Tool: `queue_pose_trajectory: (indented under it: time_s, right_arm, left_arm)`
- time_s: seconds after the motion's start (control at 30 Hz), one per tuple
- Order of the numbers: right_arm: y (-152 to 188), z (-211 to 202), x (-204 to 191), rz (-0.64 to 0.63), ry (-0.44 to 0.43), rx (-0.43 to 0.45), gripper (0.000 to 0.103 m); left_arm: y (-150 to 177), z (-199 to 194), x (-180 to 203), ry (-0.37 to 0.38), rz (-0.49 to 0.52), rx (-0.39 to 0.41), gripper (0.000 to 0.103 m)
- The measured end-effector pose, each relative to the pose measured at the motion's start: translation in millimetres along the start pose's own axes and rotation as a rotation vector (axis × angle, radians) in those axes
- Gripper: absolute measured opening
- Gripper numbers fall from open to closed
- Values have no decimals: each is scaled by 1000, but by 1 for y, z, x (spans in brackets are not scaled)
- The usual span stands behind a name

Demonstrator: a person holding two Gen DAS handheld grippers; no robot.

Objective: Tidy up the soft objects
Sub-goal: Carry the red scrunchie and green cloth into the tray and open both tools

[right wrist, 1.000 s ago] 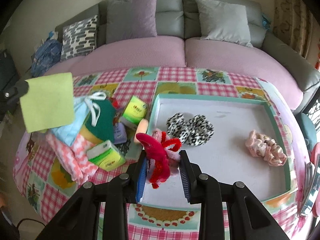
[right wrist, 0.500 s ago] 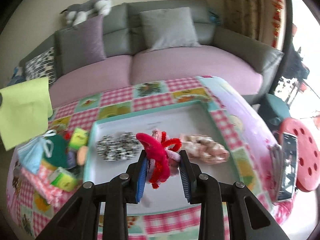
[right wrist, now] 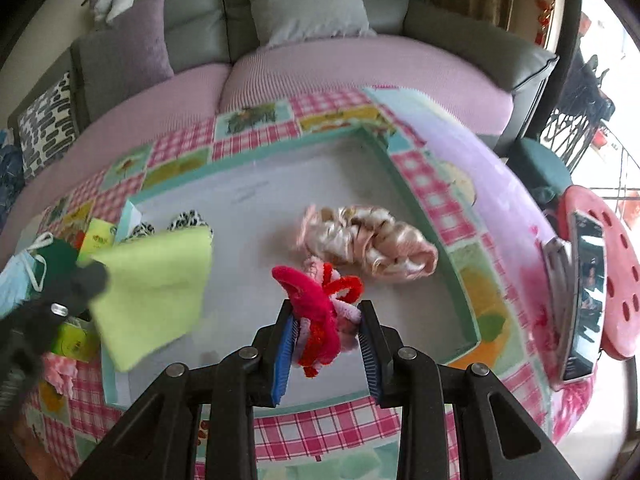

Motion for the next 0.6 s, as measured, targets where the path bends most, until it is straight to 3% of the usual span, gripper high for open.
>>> queue_pose_trajectory:
  time_s: [0.33,0.6]
  right_arm:
    - [13,26,-6,-26,13,-78,32]
    - [15,28,-7,-30,23,-89,33]
  left_arm:
    - [38,47,-18,-35,-64,-188,4]
    - [50,52,-20,-36,-83,-226,4]
Point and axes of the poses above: each gripper's, at about its wrist camera, not at the fingertips, and z roughly the way its jaws point, x to its right, y to its underside, the point moved 6 cm from there along z, roughly the way its jaws point, and after that the axes turned 15 degrees about z, right-handed, at the moved point
